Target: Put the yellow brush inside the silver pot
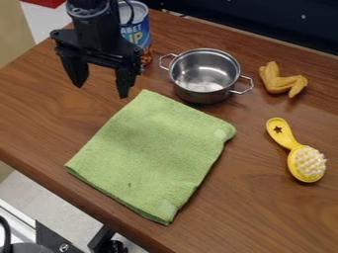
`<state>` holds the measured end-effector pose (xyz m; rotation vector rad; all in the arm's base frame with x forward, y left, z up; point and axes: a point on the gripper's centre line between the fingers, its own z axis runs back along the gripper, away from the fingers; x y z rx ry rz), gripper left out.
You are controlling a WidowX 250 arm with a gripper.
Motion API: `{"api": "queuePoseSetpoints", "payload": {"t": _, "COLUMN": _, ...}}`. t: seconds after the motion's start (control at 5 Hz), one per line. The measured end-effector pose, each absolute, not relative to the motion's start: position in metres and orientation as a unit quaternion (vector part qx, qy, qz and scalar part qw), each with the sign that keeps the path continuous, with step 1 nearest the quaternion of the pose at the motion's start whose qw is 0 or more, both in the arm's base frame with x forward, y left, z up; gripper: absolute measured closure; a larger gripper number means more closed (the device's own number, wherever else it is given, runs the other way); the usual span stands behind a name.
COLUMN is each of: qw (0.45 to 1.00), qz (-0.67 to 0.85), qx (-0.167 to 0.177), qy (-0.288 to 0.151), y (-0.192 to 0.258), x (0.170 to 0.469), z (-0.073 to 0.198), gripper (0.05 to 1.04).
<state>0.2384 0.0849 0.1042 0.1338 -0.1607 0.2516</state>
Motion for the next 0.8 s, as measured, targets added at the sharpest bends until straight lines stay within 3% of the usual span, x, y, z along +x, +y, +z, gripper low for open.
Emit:
{"api": "queuePoseSetpoints", "payload": {"t": 0.4, "qw": 0.98, "qz": 0.176, "qx": 0.07, "qy": -0.062, "y": 0.052, "x": 0.239, "z": 0.096, "gripper": 0.084}}
{"api": "queuePoseSetpoints", "payload": {"t": 0.8, "qw": 0.96, "qz": 0.268, "qx": 0.039, "qy": -0.066, "y": -0.011, "x": 0.259, "z": 0.1, "gripper": 0.085}}
